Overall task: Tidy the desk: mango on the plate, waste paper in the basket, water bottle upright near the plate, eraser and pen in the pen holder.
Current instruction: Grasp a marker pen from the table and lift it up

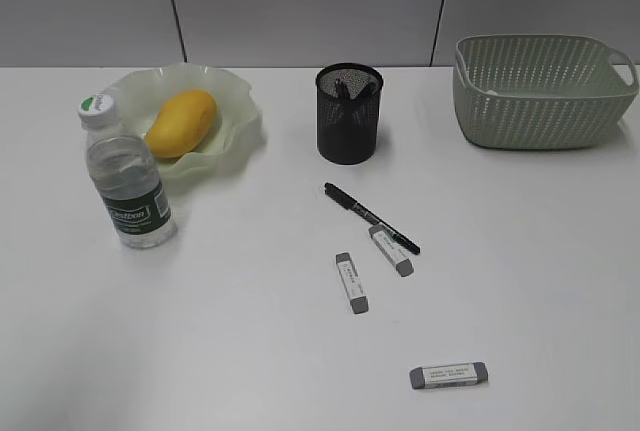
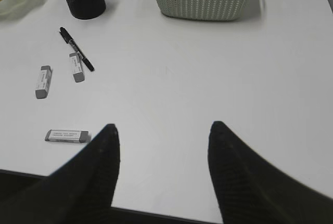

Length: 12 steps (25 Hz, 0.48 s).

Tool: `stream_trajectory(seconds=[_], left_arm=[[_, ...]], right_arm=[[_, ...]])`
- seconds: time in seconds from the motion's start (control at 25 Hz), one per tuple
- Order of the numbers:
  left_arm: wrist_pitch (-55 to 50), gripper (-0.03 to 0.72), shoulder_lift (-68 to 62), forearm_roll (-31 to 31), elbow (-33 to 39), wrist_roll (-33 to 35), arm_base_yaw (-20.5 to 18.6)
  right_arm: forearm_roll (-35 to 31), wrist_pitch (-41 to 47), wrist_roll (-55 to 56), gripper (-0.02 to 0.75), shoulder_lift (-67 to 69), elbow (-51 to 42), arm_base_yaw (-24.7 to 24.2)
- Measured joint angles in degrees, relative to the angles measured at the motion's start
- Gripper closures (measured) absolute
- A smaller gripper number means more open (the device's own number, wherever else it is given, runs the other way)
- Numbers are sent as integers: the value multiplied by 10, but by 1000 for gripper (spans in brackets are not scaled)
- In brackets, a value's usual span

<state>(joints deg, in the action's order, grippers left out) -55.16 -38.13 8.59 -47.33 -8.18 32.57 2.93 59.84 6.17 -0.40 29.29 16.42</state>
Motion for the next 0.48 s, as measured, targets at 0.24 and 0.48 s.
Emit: stream_trajectory(seconds=[0.24, 0.48], left_arm=[[-34, 398, 210, -12, 120, -1, 0], [-54, 398, 347, -46, 162, -2, 0]], right_arm=[[-1, 0, 0, 301, 0, 0, 0], [-18, 0, 0, 301, 0, 0, 0]])
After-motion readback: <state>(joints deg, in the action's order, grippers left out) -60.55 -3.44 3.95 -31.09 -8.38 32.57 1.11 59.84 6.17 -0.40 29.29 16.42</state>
